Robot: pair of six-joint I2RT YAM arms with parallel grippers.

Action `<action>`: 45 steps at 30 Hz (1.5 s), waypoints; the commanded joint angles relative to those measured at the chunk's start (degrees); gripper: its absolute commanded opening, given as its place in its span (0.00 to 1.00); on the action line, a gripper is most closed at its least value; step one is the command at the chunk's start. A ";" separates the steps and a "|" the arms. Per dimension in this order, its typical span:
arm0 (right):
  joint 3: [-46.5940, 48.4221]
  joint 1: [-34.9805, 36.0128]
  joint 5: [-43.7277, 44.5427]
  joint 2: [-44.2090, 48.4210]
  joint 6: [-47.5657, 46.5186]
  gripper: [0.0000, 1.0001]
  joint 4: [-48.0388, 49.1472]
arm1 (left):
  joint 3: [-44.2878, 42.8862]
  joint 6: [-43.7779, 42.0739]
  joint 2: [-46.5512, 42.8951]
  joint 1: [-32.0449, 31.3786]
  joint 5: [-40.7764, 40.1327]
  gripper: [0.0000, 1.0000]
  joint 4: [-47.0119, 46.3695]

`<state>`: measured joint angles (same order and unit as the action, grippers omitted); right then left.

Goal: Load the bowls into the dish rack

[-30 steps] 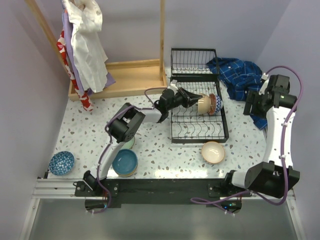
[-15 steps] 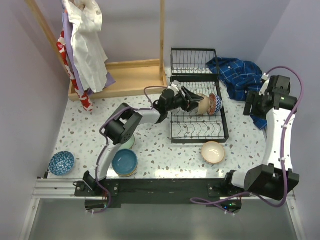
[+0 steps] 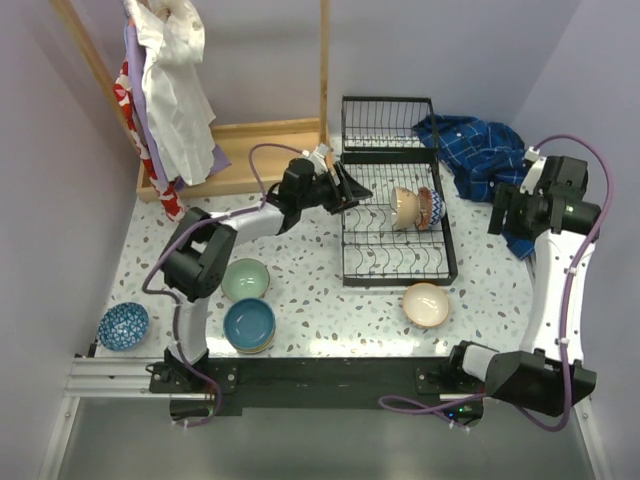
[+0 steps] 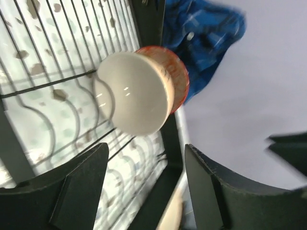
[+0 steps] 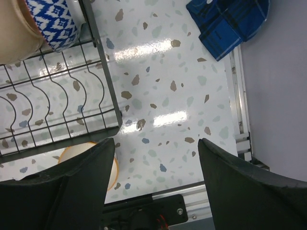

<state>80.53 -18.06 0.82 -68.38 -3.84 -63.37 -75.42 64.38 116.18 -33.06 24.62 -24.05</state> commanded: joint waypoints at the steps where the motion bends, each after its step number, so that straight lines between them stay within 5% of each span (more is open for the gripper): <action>1: 2.44 -0.30 -4.94 5.18 -5.99 0.74 -1.05 | 0.27 -31.37 -12.19 -0.77 9.18 0.69 8.66; 9: 4.19 -0.57 -9.25 7.55 0.75 0.74 -5.10 | -16.51 -83.65 -13.00 -12.19 18.89 0.67 43.55; 15: 11.40 -0.66 -7.42 8.08 3.40 0.75 -4.48 | -24.40 -106.00 -7.48 -21.51 14.94 0.67 60.33; 29: 9.99 -1.09 -1.00 9.58 5.50 0.80 -3.78 | -29.96 -113.07 3.08 -34.78 8.69 0.60 62.11; 45: 8.68 -1.45 -2.40 8.53 6.30 0.80 -3.33 | -31.55 -110.35 10.91 -37.08 4.48 0.50 60.09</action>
<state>89.80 -19.20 -1.02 -60.58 1.54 -68.12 -104.51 -46.26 126.10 -69.45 30.57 37.82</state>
